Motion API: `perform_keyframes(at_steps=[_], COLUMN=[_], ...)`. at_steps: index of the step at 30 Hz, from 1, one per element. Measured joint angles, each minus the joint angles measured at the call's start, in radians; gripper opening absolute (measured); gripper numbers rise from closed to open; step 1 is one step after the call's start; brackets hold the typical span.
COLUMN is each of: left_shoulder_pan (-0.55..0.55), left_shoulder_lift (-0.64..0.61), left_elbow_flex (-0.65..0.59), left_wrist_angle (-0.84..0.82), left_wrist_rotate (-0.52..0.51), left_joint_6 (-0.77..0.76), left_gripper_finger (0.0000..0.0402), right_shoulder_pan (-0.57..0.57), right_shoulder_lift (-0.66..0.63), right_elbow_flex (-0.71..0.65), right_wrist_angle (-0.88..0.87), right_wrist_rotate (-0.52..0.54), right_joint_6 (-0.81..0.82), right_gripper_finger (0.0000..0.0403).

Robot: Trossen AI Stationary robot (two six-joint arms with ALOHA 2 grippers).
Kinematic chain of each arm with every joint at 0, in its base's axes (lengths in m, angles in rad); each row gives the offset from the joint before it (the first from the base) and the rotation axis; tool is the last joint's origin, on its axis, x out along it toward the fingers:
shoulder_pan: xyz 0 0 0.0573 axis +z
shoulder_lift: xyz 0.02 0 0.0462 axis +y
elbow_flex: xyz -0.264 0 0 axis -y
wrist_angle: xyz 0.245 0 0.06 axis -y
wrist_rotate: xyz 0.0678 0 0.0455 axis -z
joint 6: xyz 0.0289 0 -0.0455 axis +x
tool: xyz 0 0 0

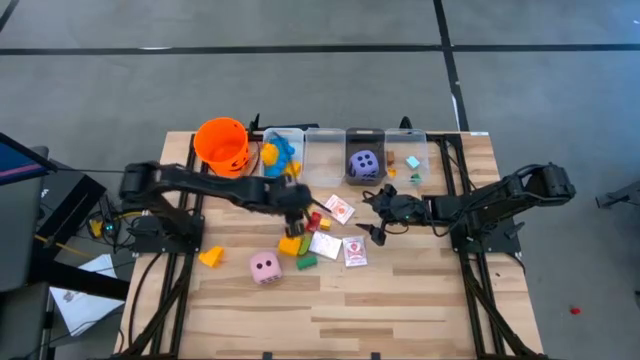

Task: Pick & Place Toys
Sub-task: Put the top right big yellow game piece into the white bin, then put the small yellow game piece into the right transparent bin

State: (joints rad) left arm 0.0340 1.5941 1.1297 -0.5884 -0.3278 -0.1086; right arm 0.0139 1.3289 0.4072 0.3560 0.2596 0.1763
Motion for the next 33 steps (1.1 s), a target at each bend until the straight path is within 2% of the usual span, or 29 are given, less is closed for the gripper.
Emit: perform_keyframes(at_steps=[5,10,16,23,25,30,33], left_shoulder_pan=[0.036,0.107,0.22,0.319,0.334,0.344,0.343], left_shoulder_lift=[-0.189,-0.327,-0.387,-0.345,-0.33,-0.301,-0.302], left_elbow_flex=[0.001,0.001,0.001,0.0,0.0,0.0,0.0], left_wrist_angle=[0.026,0.043,0.047,0.04,0.048,0.045,0.05], left_wrist_rotate=[-0.211,-0.323,-0.313,-0.186,-0.177,-0.176,-0.161], left_joint_6=[0.0,-0.001,-0.002,-0.002,-0.002,-0.002,-0.003], left_gripper_finger=[0.0126,0.0126,0.0126,0.0128,0.0167,0.0301,0.0353], right_shoulder_pan=[0.0,0.0,0.0,0.0,0.001,0.01,0.013], right_shoulder_lift=[0.0,0.0,0.0,0.0,0.0,0.0,0.0], right_elbow_flex=[0.0,0.0,0.0,0.0,0.0,0.0,0.0], right_wrist_angle=[0.021,0.045,0.052,0.052,0.05,0.049,0.049], right_wrist_rotate=[0.0,0.0,0.0,0.0,-0.001,-0.004,-0.004], right_joint_6=[0.0,0.0,0.0,0.015,0.024,0.034,0.034], right_gripper_finger=[0.0382,0.0382,0.0382,0.0382,0.0382,0.0382,0.0382])
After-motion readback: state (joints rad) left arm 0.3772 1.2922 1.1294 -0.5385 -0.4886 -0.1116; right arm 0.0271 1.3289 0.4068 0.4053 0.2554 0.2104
